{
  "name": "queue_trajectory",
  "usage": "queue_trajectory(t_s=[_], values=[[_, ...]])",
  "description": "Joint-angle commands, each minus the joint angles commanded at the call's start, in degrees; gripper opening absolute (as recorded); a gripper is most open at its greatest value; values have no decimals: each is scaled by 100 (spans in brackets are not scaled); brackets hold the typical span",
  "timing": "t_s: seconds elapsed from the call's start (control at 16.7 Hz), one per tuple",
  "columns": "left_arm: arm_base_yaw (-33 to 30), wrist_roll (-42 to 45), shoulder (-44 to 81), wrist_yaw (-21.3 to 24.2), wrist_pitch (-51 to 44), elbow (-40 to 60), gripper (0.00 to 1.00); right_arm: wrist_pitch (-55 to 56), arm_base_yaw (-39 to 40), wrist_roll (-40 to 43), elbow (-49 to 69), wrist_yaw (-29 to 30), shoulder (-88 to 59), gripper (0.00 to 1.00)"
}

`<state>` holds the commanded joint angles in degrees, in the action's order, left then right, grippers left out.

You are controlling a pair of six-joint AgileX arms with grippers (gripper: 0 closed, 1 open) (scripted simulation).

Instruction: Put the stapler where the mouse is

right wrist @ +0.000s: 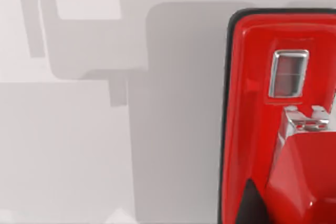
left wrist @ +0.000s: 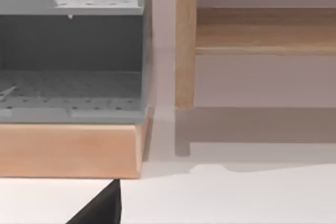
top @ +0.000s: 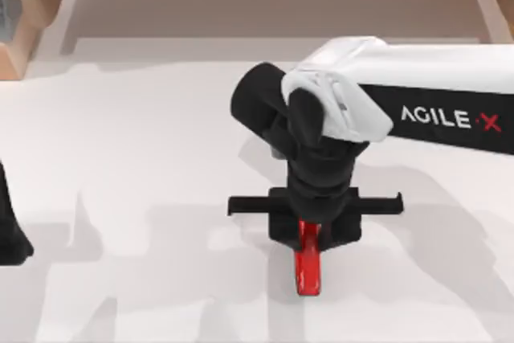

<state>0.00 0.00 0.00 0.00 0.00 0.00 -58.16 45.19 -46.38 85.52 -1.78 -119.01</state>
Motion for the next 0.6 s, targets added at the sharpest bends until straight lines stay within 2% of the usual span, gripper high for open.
queue_trajectory(t_s=[0.6], values=[[0,0,0,0,0,0,100,0,0,0,0,0,0,75]])
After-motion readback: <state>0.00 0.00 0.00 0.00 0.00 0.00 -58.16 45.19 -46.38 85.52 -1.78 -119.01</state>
